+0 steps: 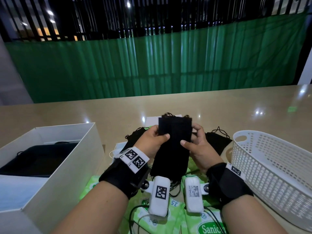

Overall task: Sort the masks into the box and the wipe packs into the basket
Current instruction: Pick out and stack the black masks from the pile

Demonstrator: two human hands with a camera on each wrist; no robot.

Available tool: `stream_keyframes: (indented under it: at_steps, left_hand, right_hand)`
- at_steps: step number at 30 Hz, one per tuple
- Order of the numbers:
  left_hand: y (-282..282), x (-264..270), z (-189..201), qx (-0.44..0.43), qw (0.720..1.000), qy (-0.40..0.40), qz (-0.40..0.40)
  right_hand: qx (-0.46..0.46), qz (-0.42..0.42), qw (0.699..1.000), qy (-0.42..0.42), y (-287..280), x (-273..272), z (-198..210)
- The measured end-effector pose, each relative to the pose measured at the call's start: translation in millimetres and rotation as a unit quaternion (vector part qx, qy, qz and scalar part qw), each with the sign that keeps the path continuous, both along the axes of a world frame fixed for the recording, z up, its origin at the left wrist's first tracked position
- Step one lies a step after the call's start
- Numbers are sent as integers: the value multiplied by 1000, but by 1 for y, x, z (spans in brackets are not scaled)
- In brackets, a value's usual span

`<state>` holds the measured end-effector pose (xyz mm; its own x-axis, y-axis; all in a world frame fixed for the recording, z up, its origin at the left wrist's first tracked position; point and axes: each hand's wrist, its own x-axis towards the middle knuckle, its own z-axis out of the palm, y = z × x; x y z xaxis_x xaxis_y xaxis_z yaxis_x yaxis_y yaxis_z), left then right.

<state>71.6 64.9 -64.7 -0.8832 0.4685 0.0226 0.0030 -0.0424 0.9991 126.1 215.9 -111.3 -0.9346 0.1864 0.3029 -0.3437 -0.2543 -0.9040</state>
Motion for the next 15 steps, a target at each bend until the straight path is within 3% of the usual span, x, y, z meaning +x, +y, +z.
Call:
stream_keyframes:
  at_steps: [5, 7, 15]
  left_hand:
    - [-5, 1, 10, 205, 977, -55, 27]
    - [-8, 2, 10, 239, 968, -76, 11]
    - [-13, 11, -1, 102, 993, -26, -48]
  right_hand:
    - [18, 24, 999, -44, 1, -1, -2]
    - [46, 27, 997, -59, -1, -1, -3]
    - [59, 22, 996, -62, -1, 2, -1]
